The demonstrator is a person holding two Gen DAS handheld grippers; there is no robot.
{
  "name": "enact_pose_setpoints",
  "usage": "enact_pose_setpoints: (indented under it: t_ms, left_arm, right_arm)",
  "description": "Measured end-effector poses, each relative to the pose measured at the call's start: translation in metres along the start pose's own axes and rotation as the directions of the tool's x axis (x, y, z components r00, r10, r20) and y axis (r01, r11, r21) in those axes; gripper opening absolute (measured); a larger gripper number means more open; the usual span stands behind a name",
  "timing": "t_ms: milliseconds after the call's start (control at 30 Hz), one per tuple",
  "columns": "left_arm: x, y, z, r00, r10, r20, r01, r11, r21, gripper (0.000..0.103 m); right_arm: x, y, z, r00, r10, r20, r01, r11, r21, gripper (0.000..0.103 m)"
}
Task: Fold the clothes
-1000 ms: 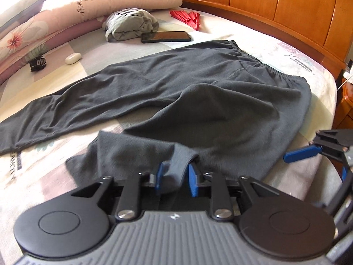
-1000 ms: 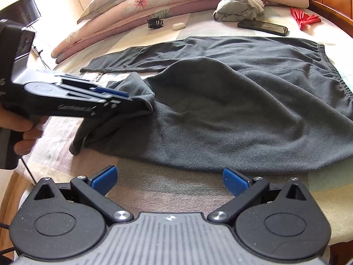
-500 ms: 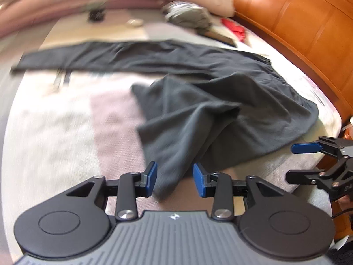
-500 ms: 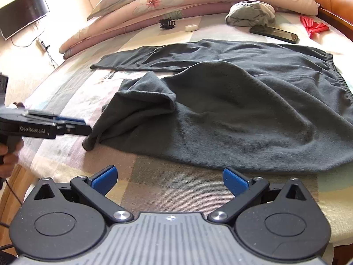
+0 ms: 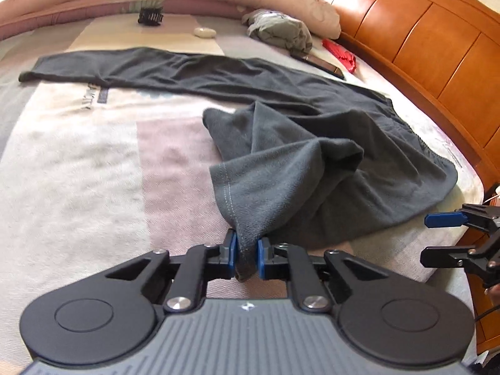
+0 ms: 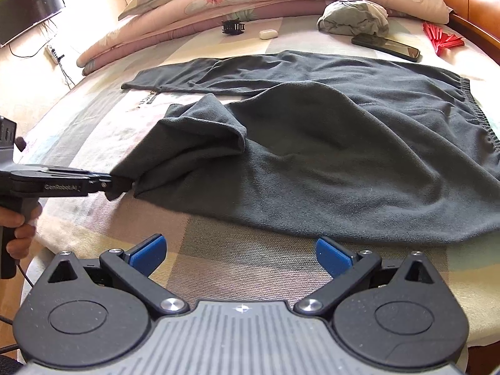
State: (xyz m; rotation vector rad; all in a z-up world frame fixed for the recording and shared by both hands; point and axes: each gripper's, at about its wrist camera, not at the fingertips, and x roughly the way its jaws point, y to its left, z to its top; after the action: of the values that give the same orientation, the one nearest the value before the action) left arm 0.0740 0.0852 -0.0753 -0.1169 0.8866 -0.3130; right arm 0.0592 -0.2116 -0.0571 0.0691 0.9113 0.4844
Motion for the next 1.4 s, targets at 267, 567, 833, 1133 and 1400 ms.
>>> enact_pose_setpoints:
  t_ms: [267,567,833,1133,1400]
  left_arm:
    - [-0.029,0.032,0.004,0.996,0.073,0.049,-0.071,0.997,-0.028,0.01]
    - [-0.055,0.077,0.008,0.978,0.188,0.089,-0.183,0.981,-0.059,0.01]
    - [-0.063,0.121,0.012,0.952,0.294,0.088,-0.289,0.955,-0.069,0.01]
    - [-0.071,0.152,0.006,0.932,0.353,0.082,-0.349,0.935,-0.062,0.01]
    - [-0.074,0.181,0.003,0.909,0.414,0.04,-0.409,0.907,-0.101,0.018]
  right_arm:
    - [0.005,0.009,0.003,1.0,0.001,-0.013,-0.002,1.0,-0.016,0.103]
    - [0.005,0.023,0.004,1.0,-0.006,-0.015,0.005,0.999,-0.044,0.103]
    - [0.005,0.037,0.003,0.999,-0.026,-0.022,0.024,0.997,-0.075,0.103]
    - [0.015,0.048,0.006,0.998,-0.041,-0.042,0.038,0.995,-0.09,0.103]
    - [0.038,0.055,0.0,0.993,-0.06,-0.103,0.049,0.993,-0.106,0.103]
